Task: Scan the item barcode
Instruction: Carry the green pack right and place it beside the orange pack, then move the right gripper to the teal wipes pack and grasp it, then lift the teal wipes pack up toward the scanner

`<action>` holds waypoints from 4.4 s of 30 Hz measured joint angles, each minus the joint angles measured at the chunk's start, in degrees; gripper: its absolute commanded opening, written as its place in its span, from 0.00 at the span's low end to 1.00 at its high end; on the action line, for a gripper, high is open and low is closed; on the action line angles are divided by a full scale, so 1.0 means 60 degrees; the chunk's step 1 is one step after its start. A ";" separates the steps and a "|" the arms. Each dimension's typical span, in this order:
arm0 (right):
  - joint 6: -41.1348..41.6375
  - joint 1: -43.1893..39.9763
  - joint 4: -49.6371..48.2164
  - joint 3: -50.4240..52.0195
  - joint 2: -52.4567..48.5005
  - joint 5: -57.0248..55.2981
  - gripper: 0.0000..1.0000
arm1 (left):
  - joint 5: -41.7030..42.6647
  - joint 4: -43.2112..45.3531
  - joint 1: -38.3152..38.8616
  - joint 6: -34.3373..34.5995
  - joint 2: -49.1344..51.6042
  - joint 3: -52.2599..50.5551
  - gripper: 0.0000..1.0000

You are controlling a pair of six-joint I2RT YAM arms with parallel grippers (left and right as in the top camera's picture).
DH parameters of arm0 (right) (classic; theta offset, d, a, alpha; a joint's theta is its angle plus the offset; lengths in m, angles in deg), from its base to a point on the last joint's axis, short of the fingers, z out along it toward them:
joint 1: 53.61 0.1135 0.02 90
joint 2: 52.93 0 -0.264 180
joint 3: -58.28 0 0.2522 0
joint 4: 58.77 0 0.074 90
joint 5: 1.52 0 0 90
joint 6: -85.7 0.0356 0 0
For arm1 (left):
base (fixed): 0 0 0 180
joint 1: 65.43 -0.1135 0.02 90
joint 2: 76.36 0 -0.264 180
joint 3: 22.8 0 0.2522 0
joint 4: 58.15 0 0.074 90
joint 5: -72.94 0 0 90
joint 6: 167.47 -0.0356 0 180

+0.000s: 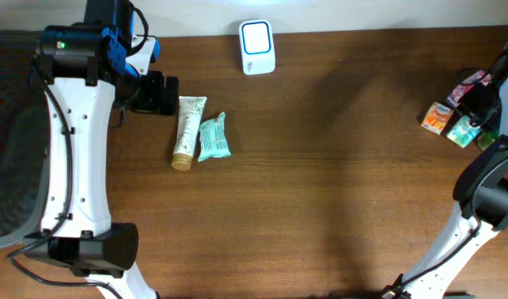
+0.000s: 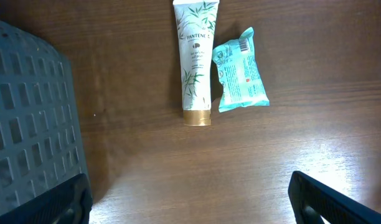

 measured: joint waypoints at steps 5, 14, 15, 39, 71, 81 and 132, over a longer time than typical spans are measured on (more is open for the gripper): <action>-0.0197 0.0448 -0.0226 0.0011 0.0000 0.0951 0.52 | 0.0000 0.0000 0.0000 0.0000 0.0000 0.0000 0.99; -0.0656 0.2801 -0.0353 0.0011 0.0000 0.2736 0.73 | -0.0004 0.0000 0.0000 0.0000 0.0000 0.0000 0.99; -0.0656 0.3111 -0.0353 0.0011 0.0000 0.2976 0.73 | 0.0000 0.0000 0.0000 0.0000 0.0000 0.0000 0.99; 0.0994 0.8976 -0.5231 0.2710 0.0000 0.6539 0.96 | 0.0000 0.0004 0.0000 0.0000 0.0000 0.0000 0.99; 0.1708 0.9708 -0.5523 0.2816 -0.0608 0.7504 0.04 | 0.0000 0.0000 0.0000 0.0000 0.0000 0.0000 0.99; -0.6258 0.9038 -0.1851 0.2860 0.0787 0.6291 0.04 | 0.0000 0.0000 0.0000 0.0000 0.0000 0.0000 0.99; -0.5493 0.6794 -0.2637 0.3599 0.1523 0.9388 0.04 | -0.0004 -0.0004 0.0000 0.0000 0.0000 0.0000 0.99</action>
